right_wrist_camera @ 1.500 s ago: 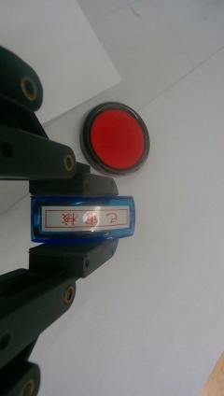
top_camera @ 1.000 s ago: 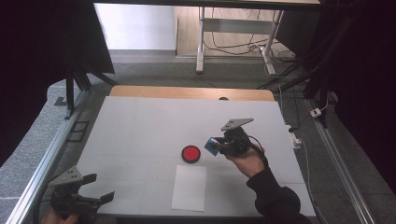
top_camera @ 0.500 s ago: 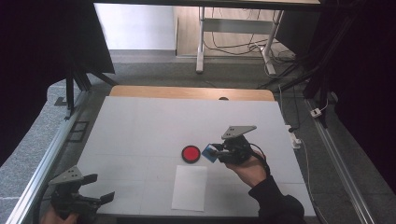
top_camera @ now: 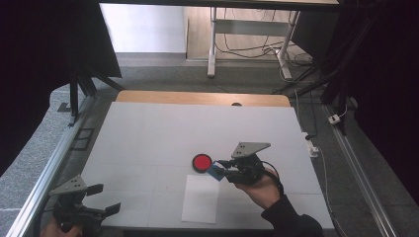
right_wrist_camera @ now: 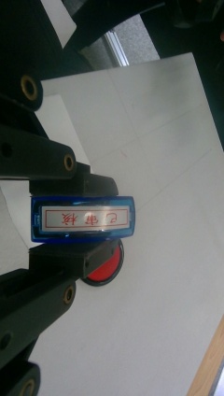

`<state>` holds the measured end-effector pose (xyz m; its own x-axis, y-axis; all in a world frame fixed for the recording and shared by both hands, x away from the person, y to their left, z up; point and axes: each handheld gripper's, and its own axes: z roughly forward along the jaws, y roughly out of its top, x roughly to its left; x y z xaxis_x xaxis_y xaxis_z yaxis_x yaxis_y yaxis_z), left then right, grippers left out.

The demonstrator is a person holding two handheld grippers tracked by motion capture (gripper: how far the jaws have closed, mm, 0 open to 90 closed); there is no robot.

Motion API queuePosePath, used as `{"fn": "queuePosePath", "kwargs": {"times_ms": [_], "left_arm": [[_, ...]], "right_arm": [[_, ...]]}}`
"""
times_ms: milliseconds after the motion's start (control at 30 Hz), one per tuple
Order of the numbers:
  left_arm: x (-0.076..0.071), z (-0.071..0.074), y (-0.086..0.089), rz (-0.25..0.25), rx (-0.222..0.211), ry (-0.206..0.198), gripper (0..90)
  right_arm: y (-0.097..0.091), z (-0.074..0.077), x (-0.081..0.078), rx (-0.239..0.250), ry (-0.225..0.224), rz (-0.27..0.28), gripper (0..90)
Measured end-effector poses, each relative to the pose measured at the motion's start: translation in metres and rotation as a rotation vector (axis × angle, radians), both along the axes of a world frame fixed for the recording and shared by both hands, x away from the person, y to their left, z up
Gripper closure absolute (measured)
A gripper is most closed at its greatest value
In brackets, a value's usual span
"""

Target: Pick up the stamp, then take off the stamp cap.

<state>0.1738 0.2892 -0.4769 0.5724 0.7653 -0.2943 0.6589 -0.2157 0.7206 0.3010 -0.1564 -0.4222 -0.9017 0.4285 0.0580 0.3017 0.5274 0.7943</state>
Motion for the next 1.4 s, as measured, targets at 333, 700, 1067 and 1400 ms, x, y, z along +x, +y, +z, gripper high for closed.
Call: {"fn": "queuePosePath", "kwargs": {"times_ms": [333,700,1067,1400], "left_arm": [[-0.001,0.001,-0.001,-0.010,-0.002,-0.010,0.0],[0.003,0.003,-0.010,-0.082,0.004,-0.025,1.6],[0.020,0.004,-0.038,-0.169,0.014,-0.076,0.0],[0.038,0.005,-0.066,-0.282,0.036,-0.095,0.1]], "right_arm": [[0.005,-0.001,-0.011,-0.021,-0.019,0.042,71.7],[0.004,0.002,-0.012,-0.013,-0.014,0.040,71.7],[0.000,0.006,-0.016,0.001,-0.013,0.050,71.7],[0.001,0.008,-0.021,-0.010,-0.039,0.081,71.7]]}}
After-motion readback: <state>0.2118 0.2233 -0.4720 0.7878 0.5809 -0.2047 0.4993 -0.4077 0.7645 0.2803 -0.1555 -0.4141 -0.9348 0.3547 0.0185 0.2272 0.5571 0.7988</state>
